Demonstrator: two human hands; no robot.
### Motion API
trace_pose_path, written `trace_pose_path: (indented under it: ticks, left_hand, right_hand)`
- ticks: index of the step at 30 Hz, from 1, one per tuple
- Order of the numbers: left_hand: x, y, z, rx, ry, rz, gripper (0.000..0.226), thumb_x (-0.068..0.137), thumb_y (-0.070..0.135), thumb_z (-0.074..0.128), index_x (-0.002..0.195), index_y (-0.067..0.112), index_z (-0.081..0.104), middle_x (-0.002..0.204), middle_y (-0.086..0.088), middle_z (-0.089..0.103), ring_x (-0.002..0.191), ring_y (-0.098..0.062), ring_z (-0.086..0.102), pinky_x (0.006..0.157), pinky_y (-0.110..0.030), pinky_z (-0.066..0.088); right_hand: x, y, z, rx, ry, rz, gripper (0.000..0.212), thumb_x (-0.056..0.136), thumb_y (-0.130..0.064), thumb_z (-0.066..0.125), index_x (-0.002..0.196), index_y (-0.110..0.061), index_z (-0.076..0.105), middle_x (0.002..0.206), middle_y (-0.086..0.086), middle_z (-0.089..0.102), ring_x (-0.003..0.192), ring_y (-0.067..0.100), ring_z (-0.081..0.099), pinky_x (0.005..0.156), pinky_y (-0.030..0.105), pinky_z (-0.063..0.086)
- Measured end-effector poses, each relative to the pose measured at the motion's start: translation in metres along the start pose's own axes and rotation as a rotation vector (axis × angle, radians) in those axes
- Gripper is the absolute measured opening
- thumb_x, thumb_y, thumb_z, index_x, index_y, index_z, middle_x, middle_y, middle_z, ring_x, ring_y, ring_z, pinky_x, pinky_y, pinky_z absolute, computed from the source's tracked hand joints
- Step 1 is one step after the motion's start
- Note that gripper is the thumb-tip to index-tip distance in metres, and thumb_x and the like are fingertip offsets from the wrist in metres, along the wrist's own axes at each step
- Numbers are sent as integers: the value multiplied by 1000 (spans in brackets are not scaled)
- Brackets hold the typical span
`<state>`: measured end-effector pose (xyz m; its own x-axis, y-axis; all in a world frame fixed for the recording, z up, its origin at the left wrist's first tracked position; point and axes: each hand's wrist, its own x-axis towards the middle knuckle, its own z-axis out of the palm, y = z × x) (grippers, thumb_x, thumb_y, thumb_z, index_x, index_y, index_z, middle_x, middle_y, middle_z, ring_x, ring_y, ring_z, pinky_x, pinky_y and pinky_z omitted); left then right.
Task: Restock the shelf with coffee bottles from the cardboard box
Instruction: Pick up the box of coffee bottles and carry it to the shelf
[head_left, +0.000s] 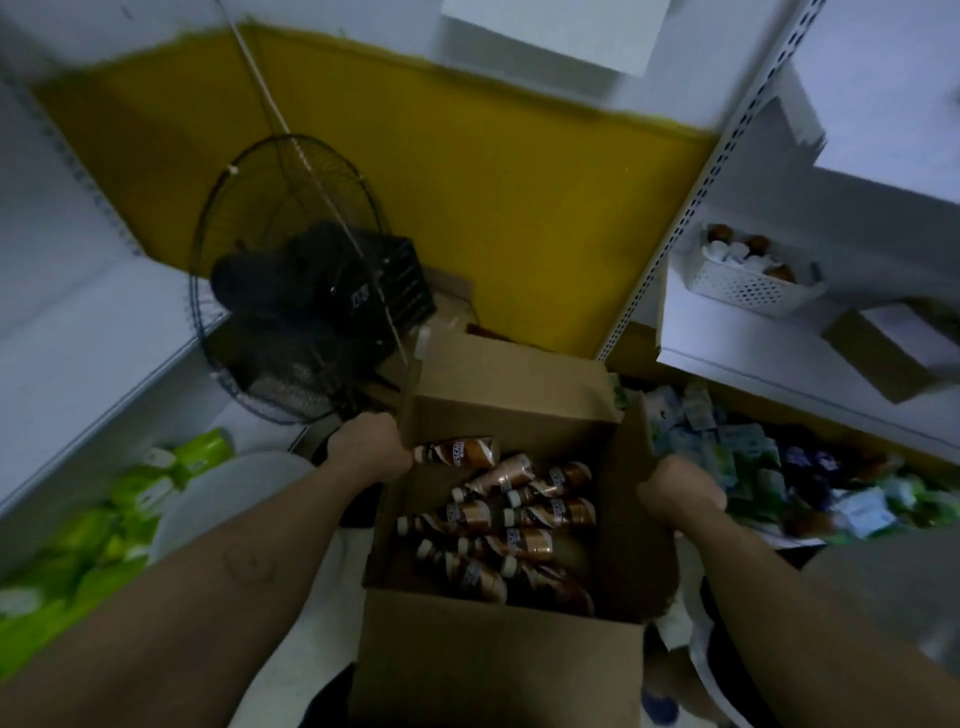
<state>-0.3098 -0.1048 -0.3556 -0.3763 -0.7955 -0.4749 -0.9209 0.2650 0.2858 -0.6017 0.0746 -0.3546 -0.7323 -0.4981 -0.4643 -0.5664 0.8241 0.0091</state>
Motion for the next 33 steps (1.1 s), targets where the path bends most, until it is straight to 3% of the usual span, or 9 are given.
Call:
trace_pose_path:
  ticks: [3,5,7,10,12,15,22,29,33]
  left_hand:
    - [-42,-31,33,-22,4,-122,28,84,21,56,60,11,44,67,-4,53,57,-14,46,49,-26,35]
    - [-65,-51,47,-13,7,-198,19,85,26,56,80,7,56,90,-11,63,76,-20,56,65,-30,44]
    - [-85,-72,56,-18,36,-296,30,84,31,57,102,7,60,105,-13,64,95,-27,61,81,-36,49]
    - [-125,-109,72,-35,47,-409,38,80,30,59,109,7,62,106,-12,64,97,-29,63,80,-38,53]
    - [-158,-138,85,-60,28,-500,44,78,30,61,116,7,58,112,-13,63,102,-29,62,77,-37,51]
    - [-213,-184,101,-130,37,-657,40,78,32,60,110,8,61,109,-12,64,101,-28,62,70,-33,47]
    - [-343,-285,144,-314,125,-923,41,80,38,59,109,9,61,113,-12,64,105,-29,62,74,-34,45]
    - [-442,-388,178,-401,182,-1002,36,80,37,56,105,12,63,109,-10,66,102,-28,62,74,-33,45]
    - [-483,-442,187,-423,207,-983,38,81,36,56,106,8,61,112,-14,64,103,-30,61,74,-33,45]
  right_hand:
    - [-17,1,17,-86,-18,-84,16,94,-28,53,99,-13,55,100,7,61,82,23,54,68,31,44]
    - [-26,-5,34,-137,-21,-160,16,93,-28,55,99,-14,57,102,7,62,84,23,56,69,31,45]
    - [-35,-15,52,-175,-49,-237,14,91,-30,56,89,-16,56,95,5,62,79,20,57,65,29,44]
    - [-54,-34,81,-216,-103,-350,20,91,-32,55,77,-19,49,79,1,56,68,14,54,54,26,38]
    - [-73,-54,99,-217,-148,-430,16,91,-30,55,84,-16,53,79,2,56,74,16,59,61,28,46]
    - [-106,-96,121,-223,-207,-539,14,92,-24,55,92,-11,59,89,8,62,84,24,64,76,36,54]
    - [-197,-196,173,-355,-208,-818,23,97,-27,49,95,-7,59,95,12,59,93,30,62,76,35,47]
    - [-305,-259,222,-420,-206,-882,31,97,-31,49,84,-6,63,81,10,60,74,25,57,61,28,42]
    - [-365,-278,248,-502,-157,-929,29,96,-34,49,79,-13,59,76,5,57,78,26,60,64,30,48]
